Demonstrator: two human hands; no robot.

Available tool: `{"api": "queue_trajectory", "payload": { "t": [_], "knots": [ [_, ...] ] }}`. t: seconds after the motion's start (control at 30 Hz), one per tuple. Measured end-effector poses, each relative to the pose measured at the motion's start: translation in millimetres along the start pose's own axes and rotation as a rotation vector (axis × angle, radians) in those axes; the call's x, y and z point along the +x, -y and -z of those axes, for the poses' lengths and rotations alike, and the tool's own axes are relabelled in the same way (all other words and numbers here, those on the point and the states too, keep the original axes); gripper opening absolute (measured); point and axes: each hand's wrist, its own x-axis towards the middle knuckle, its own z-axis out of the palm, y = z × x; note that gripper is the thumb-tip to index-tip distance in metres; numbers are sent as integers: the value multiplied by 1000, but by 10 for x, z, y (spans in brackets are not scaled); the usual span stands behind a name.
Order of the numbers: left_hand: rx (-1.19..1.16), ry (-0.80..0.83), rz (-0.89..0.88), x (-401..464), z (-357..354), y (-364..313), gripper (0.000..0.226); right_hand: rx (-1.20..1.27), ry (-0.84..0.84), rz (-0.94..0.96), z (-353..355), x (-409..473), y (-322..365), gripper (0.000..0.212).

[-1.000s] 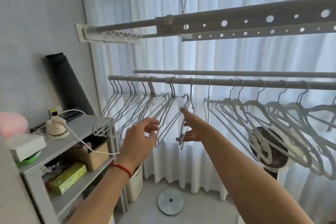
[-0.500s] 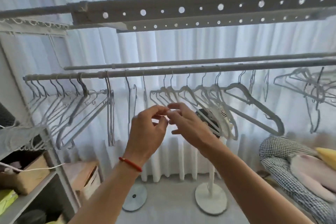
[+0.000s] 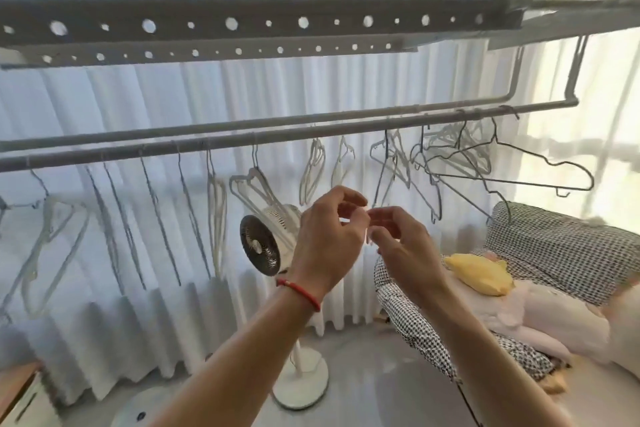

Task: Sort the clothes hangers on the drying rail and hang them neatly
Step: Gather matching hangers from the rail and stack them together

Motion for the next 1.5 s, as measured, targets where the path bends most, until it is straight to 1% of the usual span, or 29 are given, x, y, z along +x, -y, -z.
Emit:
{"api": "queue_trajectory", "payload": {
  "t": [0.07, 0.17, 0.27, 0.33, 0.4, 0.47, 0.5, 0.53, 0.57, 0.6, 0.63, 0.7, 0.77, 0.83, 0.97, 1.03, 1.07, 1.13, 1.17, 1.3, 1.37, 1.43, 1.5],
  "knots": [
    [13, 8, 44, 151, -308, -37, 15, -37, -16, -20, 224, 58, -163, 33],
    [12, 22, 168, 406, -704, -7, 23, -109, -34, -42, 483, 182, -397, 23],
    [109, 18, 243, 671, -1049, 126, 38, -234, -79, -44, 698, 378, -581, 27],
    [194, 69, 335, 854, -1228, 257, 55, -314, -109, -14, 822, 529, -667, 29],
    [353, 148, 405, 1043, -1349, 441, 66, -353, -134, 26, 936, 714, -750, 30],
    [449, 225, 466, 1200, -1397, 635, 62, -369, -146, 28, 1030, 927, -840, 31],
    [421, 257, 506, 1270, -1402, 725, 54, -362, -141, -6, 1071, 1053, -882, 34],
    [332, 289, 561, 1330, -1405, 816, 44, -340, -123, -73, 1106, 1194, -924, 39],
    [191, 323, 631, 1378, -1413, 905, 33, -297, -87, -169, 1129, 1341, -965, 47],
    [36, 359, 704, 1418, -1428, 991, 28, -220, -40, -283, 1144, 1485, -1009, 54],
    [-87, 405, 759, 1451, -1453, 1074, 29, -114, 10, -399, 1145, 1625, -1065, 60],
    [-250, 468, 831, 1464, -1495, 1184, 32, 116, 94, -583, 1115, 1849, -1192, 65],
    [-334, 435, 853, 1453, -1528, 1232, 38, 285, 142, -675, 1067, 2001, -1334, 63],
    [-360, 366, 843, 1425, -1541, 1216, 43, 368, 184, -689, 1044, 2075, -1488, 56],
    [-371, 269, 840, 1367, -1478, 1071, 47, 454, 179, -611, 1151, 2187, -1736, 35],
    [-360, 230, 872, 1276, -1444, 934, 51, 477, 185, -586, 1248, 2220, -1805, 32],
    [-357, 218, 892, 1208, -1431, 861, 56, 467, 197, -569, 1288, 2216, -1839, 32],
    [-374, 189, 926, 1092, -1403, 710, 75, 414, 206, -510, 1346, 2197, -1886, 38],
    [-392, 173, 933, 1071, -1387, 631, 81, 396, 203, -477, 1372, 2198, -1895, 43],
    [-435, 96, 884, 1085, -1351, 357, 68, 411, 212, -409, 1495, 2266, -1884, 69],
    [-418, 92, 894, 1076, -1331, 304, 67, 416, 214, -384, 1532, 2313, -1893, 73],
    [-412, 80, 905, 1053, -1350, 247, 64, 399, 254, -373, 1589, 2329, -1917, 80],
    [-427, 60, 880, 1062, -1369, 221, 57, 384, 270, -358, 1622, 2351, -1940, 85]
  ]
}}
